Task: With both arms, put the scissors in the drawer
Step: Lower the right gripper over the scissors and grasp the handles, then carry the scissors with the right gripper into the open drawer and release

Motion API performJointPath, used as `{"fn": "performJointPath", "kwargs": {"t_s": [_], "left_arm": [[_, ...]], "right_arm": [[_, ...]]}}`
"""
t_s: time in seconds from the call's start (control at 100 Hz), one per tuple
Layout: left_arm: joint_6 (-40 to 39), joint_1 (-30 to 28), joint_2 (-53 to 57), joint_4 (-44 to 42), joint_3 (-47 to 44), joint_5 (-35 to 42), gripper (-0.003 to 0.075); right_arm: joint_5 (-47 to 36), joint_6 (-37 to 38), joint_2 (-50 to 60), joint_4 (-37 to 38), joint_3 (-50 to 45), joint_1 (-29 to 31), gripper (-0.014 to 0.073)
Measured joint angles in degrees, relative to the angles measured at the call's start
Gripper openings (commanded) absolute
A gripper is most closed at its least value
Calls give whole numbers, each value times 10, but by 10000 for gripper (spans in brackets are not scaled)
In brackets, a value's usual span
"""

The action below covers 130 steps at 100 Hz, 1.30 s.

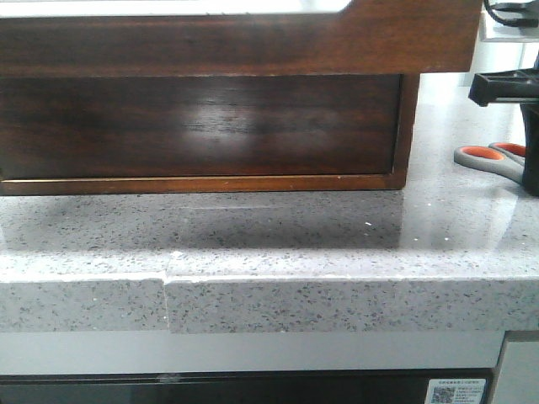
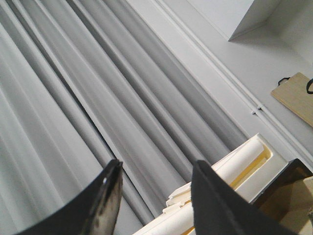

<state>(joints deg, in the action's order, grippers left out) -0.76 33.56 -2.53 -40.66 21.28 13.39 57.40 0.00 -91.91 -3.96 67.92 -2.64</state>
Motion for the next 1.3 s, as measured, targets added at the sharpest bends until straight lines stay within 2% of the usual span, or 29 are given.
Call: {"fn": "performJointPath", "kwargs": {"t_s": [0.24,0.49,0.92,1.299], "left_arm": [[0,0,0,0,0,-8,313],[0,0,0,0,0,-39,313],[0,0,0,3,0,-44,313],[0,0,0,3,0,-46,313]], "right_arm": [[1,0,20,10,0,0,-11],[8,0,71,22,6,0,-11],[11,0,183,25,8,0,-11],[-49,-26,303,25,8,-1,-11]]}}
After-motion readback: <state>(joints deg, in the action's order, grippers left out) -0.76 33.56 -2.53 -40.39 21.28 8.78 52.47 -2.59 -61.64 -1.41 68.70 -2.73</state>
